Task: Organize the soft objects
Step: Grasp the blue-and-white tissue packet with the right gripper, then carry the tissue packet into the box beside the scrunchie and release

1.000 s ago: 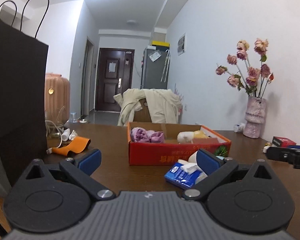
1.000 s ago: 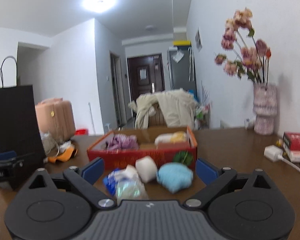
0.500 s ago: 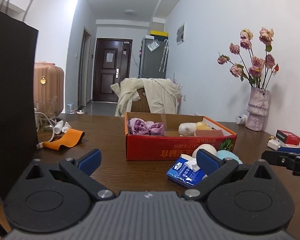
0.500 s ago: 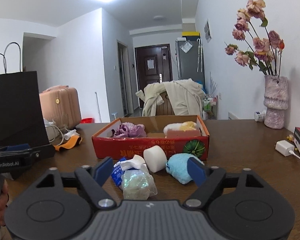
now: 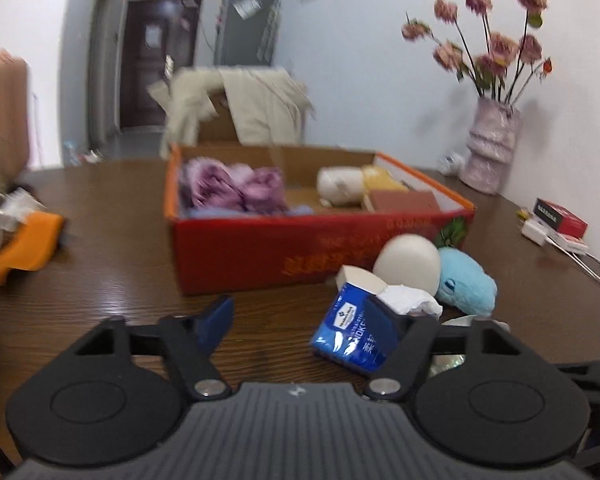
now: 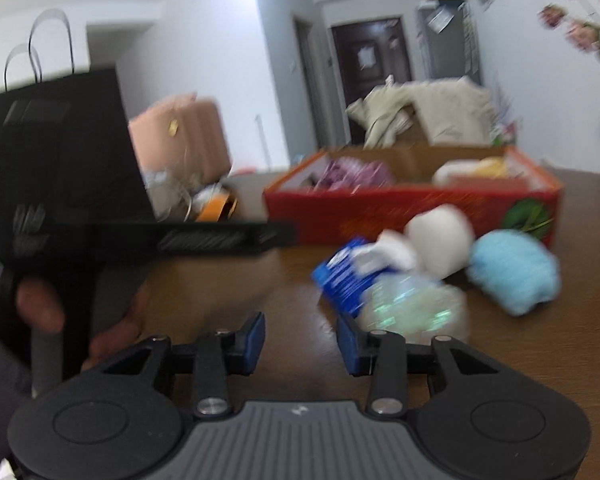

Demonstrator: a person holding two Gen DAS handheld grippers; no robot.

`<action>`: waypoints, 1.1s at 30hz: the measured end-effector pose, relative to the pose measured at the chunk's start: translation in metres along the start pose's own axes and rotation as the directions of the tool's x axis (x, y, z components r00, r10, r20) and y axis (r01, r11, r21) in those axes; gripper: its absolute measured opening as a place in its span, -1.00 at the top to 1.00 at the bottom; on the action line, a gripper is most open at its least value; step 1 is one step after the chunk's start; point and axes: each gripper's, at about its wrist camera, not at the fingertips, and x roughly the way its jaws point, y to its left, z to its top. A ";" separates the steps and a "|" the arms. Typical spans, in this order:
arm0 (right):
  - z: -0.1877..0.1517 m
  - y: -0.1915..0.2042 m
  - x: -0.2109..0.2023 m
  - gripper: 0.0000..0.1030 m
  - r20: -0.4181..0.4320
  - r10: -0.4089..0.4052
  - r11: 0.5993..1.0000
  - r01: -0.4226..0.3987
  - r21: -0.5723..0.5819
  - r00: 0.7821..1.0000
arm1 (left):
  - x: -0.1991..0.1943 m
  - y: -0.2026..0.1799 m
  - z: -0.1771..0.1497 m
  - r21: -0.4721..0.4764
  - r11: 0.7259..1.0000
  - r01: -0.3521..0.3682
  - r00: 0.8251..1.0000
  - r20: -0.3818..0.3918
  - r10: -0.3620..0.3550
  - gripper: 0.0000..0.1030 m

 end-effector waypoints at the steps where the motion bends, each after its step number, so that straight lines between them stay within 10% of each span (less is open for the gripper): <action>1: 0.001 -0.003 0.006 0.29 -0.014 -0.033 0.999 0.033 0.017 0.999 | 0.009 0.002 0.001 -0.012 1.000 0.021 1.000 -0.018 -0.021 -0.26; 5: 0.007 -0.028 0.012 0.19 0.000 -0.151 0.978 0.149 0.147 0.989 | 0.030 0.014 0.000 -0.092 0.991 0.101 0.992 -0.068 -0.108 0.03; 11: 0.005 -0.048 0.020 0.28 0.012 -0.063 0.955 0.057 0.290 0.998 | 0.032 0.023 -0.002 -0.173 0.962 0.211 0.972 -0.071 -0.226 0.51; 24: -0.006 -0.053 -0.029 0.47 -0.067 0.102 0.932 -0.072 0.356 0.992 | -0.058 -0.003 -0.044 -0.281 0.949 0.143 0.971 -0.144 -0.189 0.63; 33: -0.017 -0.045 -0.049 0.41 -0.073 0.055 0.951 -0.030 0.309 0.996 | -0.077 -0.024 -0.064 -0.283 0.949 0.138 0.975 -0.131 -0.181 0.58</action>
